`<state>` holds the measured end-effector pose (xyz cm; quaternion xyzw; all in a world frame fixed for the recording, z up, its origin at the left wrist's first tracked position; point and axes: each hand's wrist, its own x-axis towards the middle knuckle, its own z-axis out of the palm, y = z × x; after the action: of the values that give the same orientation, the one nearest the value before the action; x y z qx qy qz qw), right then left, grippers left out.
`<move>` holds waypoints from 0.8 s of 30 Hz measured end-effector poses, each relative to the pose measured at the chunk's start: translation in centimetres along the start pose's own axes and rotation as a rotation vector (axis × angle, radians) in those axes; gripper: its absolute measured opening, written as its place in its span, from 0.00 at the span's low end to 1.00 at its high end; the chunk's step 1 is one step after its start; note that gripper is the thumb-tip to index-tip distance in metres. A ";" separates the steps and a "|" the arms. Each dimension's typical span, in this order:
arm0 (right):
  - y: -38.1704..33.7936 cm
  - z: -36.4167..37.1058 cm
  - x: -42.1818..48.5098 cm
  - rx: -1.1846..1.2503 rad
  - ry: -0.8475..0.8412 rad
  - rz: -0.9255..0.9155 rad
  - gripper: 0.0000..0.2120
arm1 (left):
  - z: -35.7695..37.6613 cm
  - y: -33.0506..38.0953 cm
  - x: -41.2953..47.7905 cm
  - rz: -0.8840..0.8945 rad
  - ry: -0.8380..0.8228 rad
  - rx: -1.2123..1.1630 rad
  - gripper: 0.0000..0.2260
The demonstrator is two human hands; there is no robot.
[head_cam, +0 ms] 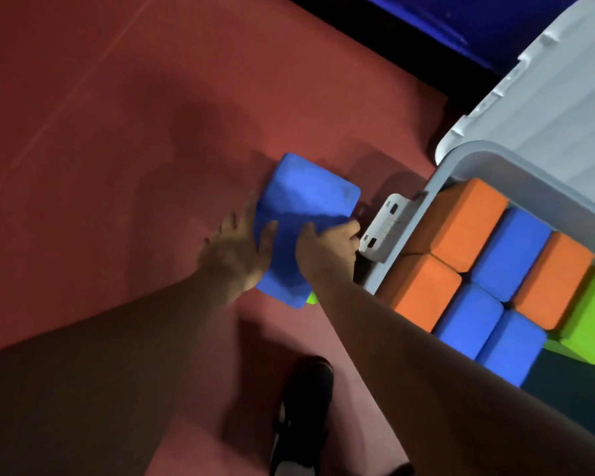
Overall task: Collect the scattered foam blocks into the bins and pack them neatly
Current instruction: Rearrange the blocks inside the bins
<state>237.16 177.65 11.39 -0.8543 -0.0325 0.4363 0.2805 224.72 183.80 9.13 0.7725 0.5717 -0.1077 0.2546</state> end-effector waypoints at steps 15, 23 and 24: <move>-0.8 -9.4 -2.7 0.378 0.005 -0.366 0.36 | -8.2 9.9 -4.2 0.227 0.124 -0.098 0.33; 2.2 -27.6 -5.7 0.607 0.431 -0.393 0.36 | -6.2 29.5 -10.4 0.442 0.026 -0.243 0.44; 3.1 -29.9 -6.2 0.643 0.472 -0.385 0.34 | -5.5 31.8 -11.8 0.488 0.020 -0.239 0.44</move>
<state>255.60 159.72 28.17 -0.7782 0.0112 0.1570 0.6080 250.08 170.01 27.80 0.8529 0.3799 0.0327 0.3566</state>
